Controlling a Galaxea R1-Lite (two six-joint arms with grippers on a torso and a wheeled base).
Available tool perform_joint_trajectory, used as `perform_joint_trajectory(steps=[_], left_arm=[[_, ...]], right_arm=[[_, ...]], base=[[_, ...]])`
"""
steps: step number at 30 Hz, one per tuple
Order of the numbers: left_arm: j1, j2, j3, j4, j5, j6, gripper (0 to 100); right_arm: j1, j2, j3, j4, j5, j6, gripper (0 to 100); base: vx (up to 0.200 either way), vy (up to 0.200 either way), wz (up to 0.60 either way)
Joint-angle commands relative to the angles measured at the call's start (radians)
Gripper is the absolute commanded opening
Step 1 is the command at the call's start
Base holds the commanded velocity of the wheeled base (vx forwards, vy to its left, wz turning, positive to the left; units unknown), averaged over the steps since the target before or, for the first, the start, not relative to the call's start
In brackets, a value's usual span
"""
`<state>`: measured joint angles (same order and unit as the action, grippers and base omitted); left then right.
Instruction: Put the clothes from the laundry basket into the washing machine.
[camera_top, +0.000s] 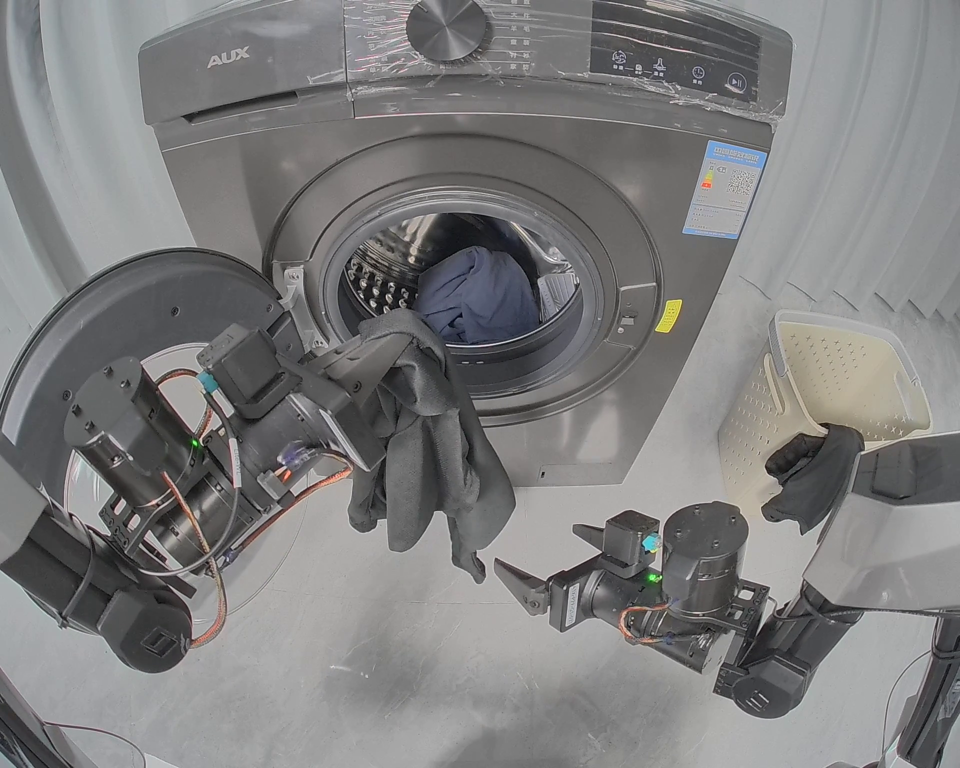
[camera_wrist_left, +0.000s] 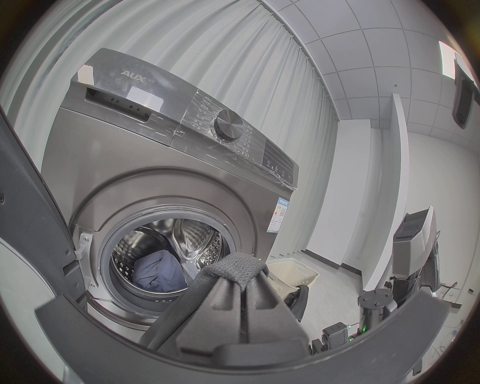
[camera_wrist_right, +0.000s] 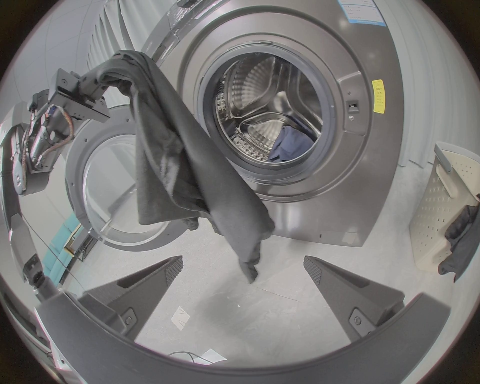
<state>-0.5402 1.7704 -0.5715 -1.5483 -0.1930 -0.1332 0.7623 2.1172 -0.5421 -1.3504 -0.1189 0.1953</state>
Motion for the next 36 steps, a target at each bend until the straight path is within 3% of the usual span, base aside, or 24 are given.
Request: perform_joint_trajectory(steps=[1, 11, 28, 36], left_arm=[[0.002, 0.009, 0.002, -0.001, 0.0, 0.001, 0], [0.005, 0.046, -0.013, -0.001, 0.023, 0.001, 0], [-0.003, 0.04, -0.013, -0.001, 0.021, -0.008, 0], [0.003, 0.041, -0.011, -0.001, 0.021, -0.006, 0]], right_arm=[[0.017, 0.004, -0.009, -0.004, 0.012, 0.001, 100], [0.101, 0.003, -0.061, -0.121, 0.074, -0.001, 100], [0.1, 0.113, -0.259, -0.157, 0.065, -0.001, 100], [0.08, 0.106, -0.282, -0.156, 0.042, -0.002, 100]], base=[[0.0, 0.0, 0.0], [0.0, 0.0, 0.0], [0.0, 0.0, 0.0], [0.0, 0.0, 0.0]])
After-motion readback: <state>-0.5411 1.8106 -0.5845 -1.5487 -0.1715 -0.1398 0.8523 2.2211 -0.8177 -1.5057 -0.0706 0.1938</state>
